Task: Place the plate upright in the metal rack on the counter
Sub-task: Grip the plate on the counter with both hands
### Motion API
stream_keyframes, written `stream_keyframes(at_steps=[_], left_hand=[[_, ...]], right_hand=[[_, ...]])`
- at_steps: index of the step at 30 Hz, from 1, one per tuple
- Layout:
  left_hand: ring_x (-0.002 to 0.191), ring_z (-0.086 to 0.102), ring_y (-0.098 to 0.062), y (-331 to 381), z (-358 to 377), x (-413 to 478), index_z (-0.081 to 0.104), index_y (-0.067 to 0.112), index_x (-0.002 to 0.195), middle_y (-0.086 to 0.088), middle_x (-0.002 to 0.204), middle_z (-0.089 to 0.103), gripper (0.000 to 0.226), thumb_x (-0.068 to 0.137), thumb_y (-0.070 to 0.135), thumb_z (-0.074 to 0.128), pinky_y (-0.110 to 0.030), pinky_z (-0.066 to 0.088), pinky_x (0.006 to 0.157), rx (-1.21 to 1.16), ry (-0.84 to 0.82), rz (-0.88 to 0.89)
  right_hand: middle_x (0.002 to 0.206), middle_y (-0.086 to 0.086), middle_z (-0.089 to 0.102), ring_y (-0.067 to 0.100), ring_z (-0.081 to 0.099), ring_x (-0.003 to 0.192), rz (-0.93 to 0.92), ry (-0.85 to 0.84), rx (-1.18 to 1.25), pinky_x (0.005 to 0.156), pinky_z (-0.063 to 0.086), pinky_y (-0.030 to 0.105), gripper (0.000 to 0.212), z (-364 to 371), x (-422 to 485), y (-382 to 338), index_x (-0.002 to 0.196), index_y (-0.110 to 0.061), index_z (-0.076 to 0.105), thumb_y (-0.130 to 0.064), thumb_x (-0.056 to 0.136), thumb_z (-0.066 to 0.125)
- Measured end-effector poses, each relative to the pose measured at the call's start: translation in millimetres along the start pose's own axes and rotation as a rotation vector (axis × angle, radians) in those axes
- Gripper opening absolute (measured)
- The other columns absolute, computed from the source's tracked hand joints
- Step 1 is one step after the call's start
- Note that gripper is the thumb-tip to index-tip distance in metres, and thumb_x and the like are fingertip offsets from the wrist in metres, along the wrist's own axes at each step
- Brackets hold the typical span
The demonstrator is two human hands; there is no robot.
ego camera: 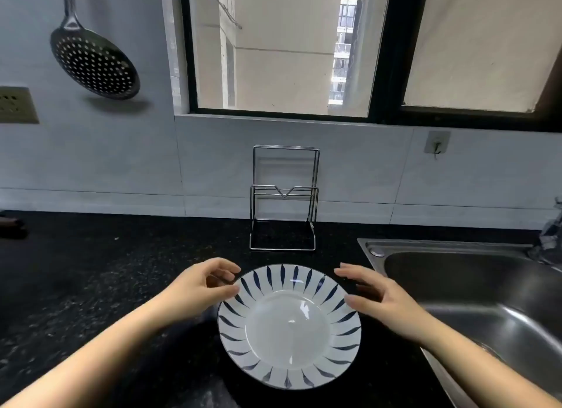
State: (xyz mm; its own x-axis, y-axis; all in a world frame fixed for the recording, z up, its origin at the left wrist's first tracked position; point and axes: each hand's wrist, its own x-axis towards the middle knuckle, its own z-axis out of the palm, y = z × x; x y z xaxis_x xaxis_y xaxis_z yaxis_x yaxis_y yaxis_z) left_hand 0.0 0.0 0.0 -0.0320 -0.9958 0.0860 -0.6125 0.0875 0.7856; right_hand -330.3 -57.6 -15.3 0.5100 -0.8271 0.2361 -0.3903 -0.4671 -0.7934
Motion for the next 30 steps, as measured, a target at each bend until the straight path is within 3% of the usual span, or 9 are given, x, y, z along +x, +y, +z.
stream_keyframes(at_steps=[2,5,8,11,14,19,23,26,30], left_hand=[[0.086,0.063,-0.008,-2,3,-1,0.062,0.034,0.097,0.003,0.100,0.065,0.027,0.074,0.023,0.073,-0.023,0.051,0.080,-0.004,0.009,-0.020],[0.084,0.062,-0.007,-9,9,-5,0.058,0.036,0.100,0.005,0.098,0.064,0.034,0.073,0.020,0.072,-0.014,0.049,0.072,0.013,-0.037,-0.041],[0.087,0.062,-0.010,-10,12,-7,0.052,0.032,0.114,0.003,0.102,0.062,0.048,0.072,0.013,0.068,-0.017,0.050,0.074,-0.005,-0.077,-0.092],[0.089,0.066,-0.015,-10,15,-8,0.050,0.027,0.118,-0.001,0.104,0.067,0.052,0.073,0.005,0.064,-0.028,0.055,0.075,-0.085,-0.081,-0.133],[0.079,0.069,-0.016,-7,17,-11,0.059,0.031,0.105,0.001,0.094,0.075,0.046,0.074,-0.003,0.058,-0.030,0.055,0.060,-0.250,-0.095,-0.169],[0.063,0.065,-0.016,-4,18,-11,0.067,0.031,0.097,0.002,0.091,0.076,0.049,0.074,-0.010,0.052,-0.025,0.051,0.045,-0.486,-0.053,-0.182],[0.059,0.063,-0.015,-1,15,-9,0.067,0.029,0.101,-0.006,0.094,0.075,0.050,0.075,-0.010,0.052,-0.024,0.049,0.042,-0.539,-0.019,-0.160],[0.059,0.063,-0.014,-1,13,-8,0.067,0.028,0.105,-0.009,0.098,0.073,0.050,0.076,-0.010,0.052,-0.024,0.048,0.042,-0.558,-0.001,-0.149],[0.061,0.062,-0.015,-1,7,-3,0.066,0.028,0.107,-0.008,0.099,0.071,0.049,0.075,-0.008,0.055,-0.025,0.047,0.043,-0.573,0.039,-0.143]], right_hand=[[0.138,-0.012,0.046,-0.004,0.039,0.126,0.030,-0.006,-0.040,0.108,0.031,0.026,0.042,3,-3,2,0.116,-0.039,0.058,-0.031,0.077,0.071],[0.137,-0.013,0.046,-0.007,0.038,0.125,0.033,-0.037,-0.054,0.100,0.028,0.008,0.041,10,-8,9,0.112,-0.040,0.061,-0.024,0.077,0.073],[0.135,-0.015,0.046,-0.009,0.038,0.125,0.050,-0.029,-0.064,0.094,0.026,0.002,0.037,11,-9,10,0.108,-0.040,0.063,-0.024,0.077,0.074],[0.135,-0.017,0.047,-0.005,0.038,0.127,0.062,-0.039,-0.041,0.100,0.027,0.010,0.037,12,-9,11,0.107,-0.042,0.063,-0.025,0.076,0.074],[0.135,-0.012,0.049,-0.001,0.043,0.125,0.090,-0.027,0.060,0.102,0.033,0.018,0.041,14,-8,13,0.110,-0.035,0.063,-0.018,0.075,0.075],[0.125,0.001,0.061,0.009,0.058,0.114,0.124,-0.036,0.337,0.088,0.047,0.018,0.051,18,-9,14,0.118,-0.022,0.055,0.001,0.076,0.070],[0.127,0.002,0.055,0.013,0.061,0.108,0.206,0.057,0.353,0.089,0.049,0.028,0.058,19,-5,11,0.122,-0.023,0.045,-0.002,0.075,0.071],[0.116,0.004,0.063,0.016,0.067,0.098,0.282,0.095,0.448,0.078,0.053,0.027,0.061,20,-3,7,0.125,-0.024,0.042,-0.005,0.075,0.071],[0.102,0.009,0.073,0.025,0.069,0.093,0.351,0.064,0.601,0.068,0.057,0.032,0.048,23,-1,0,0.117,-0.015,0.052,-0.007,0.073,0.071]])
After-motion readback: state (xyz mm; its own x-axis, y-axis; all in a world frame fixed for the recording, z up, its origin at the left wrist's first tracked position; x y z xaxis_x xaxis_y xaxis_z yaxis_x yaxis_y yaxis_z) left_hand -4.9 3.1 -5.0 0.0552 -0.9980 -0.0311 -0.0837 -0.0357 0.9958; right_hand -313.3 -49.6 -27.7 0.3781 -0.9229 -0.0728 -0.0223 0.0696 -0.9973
